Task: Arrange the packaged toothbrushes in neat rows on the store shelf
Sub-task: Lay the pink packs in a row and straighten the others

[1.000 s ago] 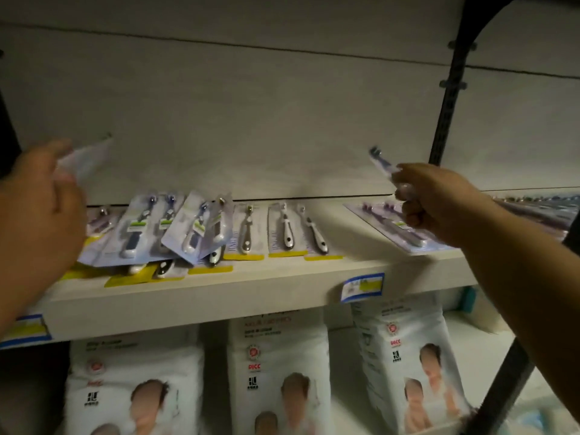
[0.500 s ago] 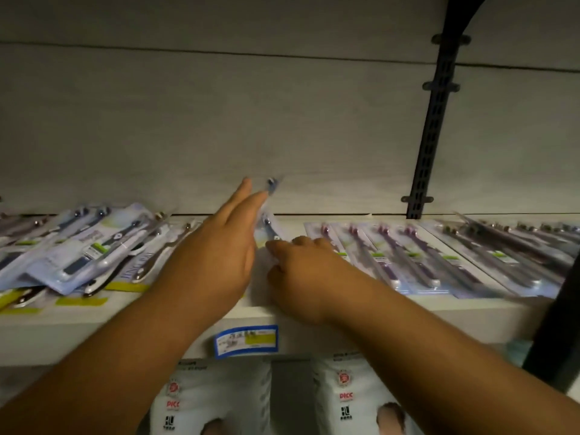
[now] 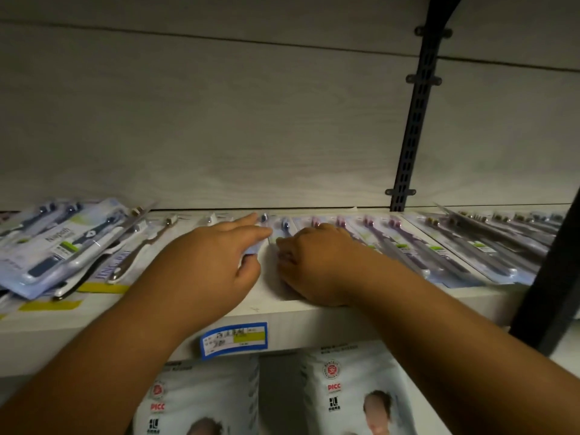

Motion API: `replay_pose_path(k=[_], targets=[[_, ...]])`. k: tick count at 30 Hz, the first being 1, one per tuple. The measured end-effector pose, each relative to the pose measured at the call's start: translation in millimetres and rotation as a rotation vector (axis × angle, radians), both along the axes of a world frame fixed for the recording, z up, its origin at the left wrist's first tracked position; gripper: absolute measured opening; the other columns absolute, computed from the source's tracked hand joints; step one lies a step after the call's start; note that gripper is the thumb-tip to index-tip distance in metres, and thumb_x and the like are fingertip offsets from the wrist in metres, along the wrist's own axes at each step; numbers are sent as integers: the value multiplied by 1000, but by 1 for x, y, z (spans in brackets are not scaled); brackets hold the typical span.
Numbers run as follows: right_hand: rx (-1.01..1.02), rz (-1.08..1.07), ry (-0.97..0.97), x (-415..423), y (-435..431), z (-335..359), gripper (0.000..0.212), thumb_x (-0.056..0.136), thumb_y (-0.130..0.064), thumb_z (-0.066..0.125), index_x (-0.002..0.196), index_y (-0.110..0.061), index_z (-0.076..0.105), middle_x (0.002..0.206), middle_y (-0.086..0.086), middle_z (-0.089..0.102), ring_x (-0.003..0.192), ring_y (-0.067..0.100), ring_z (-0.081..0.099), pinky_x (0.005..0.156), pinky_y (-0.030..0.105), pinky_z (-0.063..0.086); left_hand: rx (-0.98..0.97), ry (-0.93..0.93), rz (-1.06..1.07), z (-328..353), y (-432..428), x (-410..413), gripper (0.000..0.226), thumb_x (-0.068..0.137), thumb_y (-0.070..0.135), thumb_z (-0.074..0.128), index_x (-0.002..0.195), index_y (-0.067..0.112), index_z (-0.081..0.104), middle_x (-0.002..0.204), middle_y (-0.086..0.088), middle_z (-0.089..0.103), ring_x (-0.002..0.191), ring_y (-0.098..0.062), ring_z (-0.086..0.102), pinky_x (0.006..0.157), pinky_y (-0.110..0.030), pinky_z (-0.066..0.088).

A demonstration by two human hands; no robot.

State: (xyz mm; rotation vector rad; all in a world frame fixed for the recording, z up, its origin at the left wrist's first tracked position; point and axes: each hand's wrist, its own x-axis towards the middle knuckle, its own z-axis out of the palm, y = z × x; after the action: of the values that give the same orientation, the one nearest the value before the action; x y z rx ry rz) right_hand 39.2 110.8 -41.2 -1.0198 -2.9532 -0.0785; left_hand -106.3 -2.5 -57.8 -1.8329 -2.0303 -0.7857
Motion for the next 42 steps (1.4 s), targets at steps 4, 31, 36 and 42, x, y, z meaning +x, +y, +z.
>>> replay_pose_path(k=[4,31,36,42], targets=[[-19,-17,95,3,-2,4,25,99,-39,42,93,-22,60,93,1,60,91,21,55,92,43,49,-95,11,-58,2,1,2,47,97,43,53,143,48,47,157,23,32,137,-3,43,104,-20,35],[105,-256,222,10,1,-4,45,97,-50,47,140,-40,53,134,-1,62,131,28,45,114,54,21,-353,103,-104,4,12,1,34,100,36,38,133,38,49,115,11,65,96,-8,60,86,-33,53],[115,-232,173,24,14,-6,47,96,-56,45,141,-44,48,139,0,55,131,30,42,110,54,26,-455,160,-173,12,17,3,37,103,42,37,138,36,43,137,11,56,105,-9,59,89,-31,50],[11,-226,236,39,36,-12,47,97,-51,49,143,-44,49,142,7,50,130,32,42,108,47,40,-492,139,-236,17,31,22,37,104,42,39,140,33,42,138,9,54,109,-10,56,86,-28,43]])
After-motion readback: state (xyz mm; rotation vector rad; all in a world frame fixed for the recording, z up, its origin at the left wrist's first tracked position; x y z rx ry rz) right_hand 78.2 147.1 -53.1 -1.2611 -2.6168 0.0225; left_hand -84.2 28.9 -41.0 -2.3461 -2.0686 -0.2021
